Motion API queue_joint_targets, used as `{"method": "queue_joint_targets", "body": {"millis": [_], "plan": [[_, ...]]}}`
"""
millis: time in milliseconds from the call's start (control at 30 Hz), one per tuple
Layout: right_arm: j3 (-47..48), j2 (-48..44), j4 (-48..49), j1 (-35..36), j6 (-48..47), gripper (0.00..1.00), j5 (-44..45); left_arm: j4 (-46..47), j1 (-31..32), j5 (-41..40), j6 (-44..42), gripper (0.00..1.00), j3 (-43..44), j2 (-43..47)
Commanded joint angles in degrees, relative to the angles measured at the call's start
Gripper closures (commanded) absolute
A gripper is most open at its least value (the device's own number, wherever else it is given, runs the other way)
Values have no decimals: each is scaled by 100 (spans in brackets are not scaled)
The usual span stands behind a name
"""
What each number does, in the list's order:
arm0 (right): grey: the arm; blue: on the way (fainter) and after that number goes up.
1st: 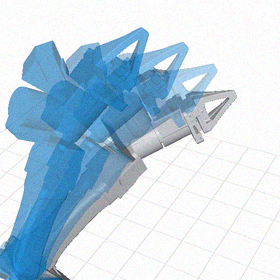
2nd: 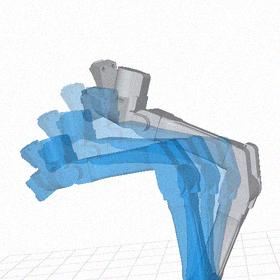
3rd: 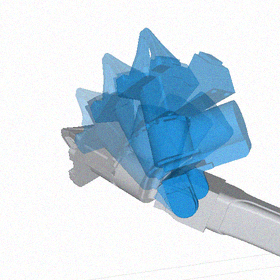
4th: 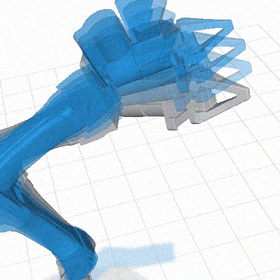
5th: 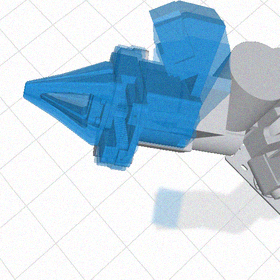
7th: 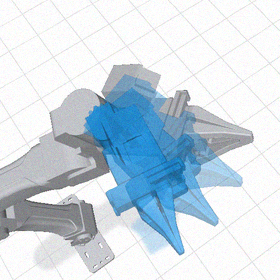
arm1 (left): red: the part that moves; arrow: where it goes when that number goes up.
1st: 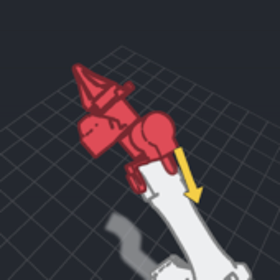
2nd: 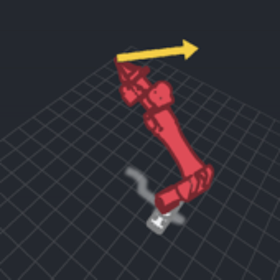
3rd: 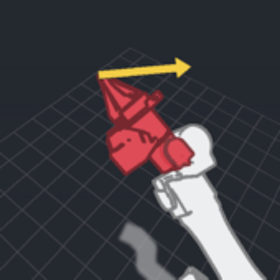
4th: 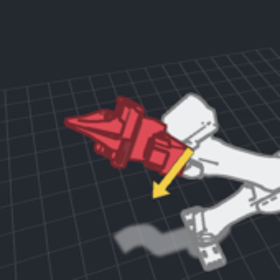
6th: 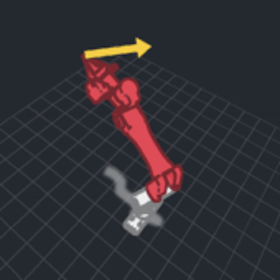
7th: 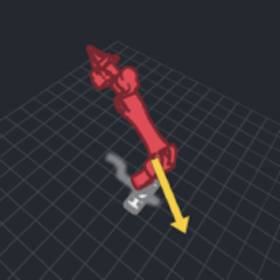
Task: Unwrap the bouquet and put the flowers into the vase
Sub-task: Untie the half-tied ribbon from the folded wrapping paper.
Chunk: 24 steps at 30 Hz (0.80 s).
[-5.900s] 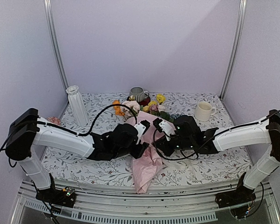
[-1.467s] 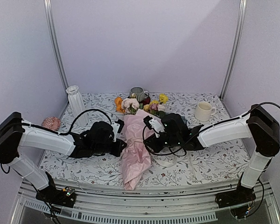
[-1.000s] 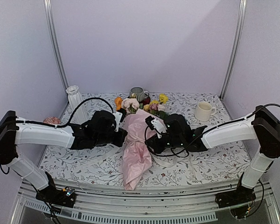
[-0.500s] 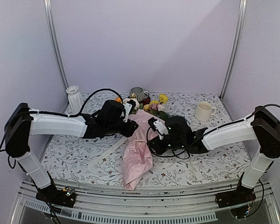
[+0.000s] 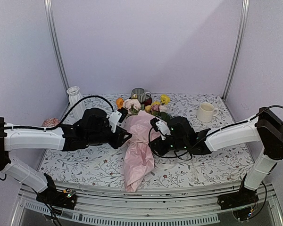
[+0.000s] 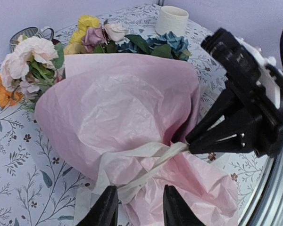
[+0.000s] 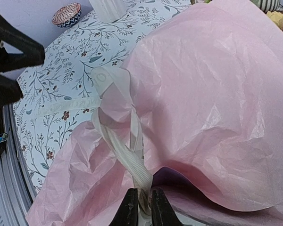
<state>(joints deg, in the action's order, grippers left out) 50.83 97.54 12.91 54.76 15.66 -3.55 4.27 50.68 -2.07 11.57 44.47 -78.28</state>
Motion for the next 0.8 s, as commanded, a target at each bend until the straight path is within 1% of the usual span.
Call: {"method": "queue_joint_targets", "body": {"millis": [0, 67, 233, 433, 600, 700, 767], "plan": [[114, -89, 122, 42, 66, 87, -9, -135, 145, 426, -261, 66, 112, -300], [110, -103, 170, 43, 83, 87, -45, -137, 189, 436, -339, 64, 268, -474], [197, -51, 184, 43, 57, 87, -85, -157, 282, 460, -535, 56, 653, -946], [38, -223, 312, 44, 132, 85, 77, -428, 320, 322, -668, 57, 1086, -1513], [-234, -495, 477, 51, 180, 84, 270, -584, 333, 363, -733, 62, 1281, -1773], [-362, -629, 543, 45, 230, 83, 393, -612, 338, 379, -757, 67, 1349, -1874], [-432, -670, 593, 49, 248, 83, 461, -637, 344, 383, -789, 75, 1371, -1900]]}}
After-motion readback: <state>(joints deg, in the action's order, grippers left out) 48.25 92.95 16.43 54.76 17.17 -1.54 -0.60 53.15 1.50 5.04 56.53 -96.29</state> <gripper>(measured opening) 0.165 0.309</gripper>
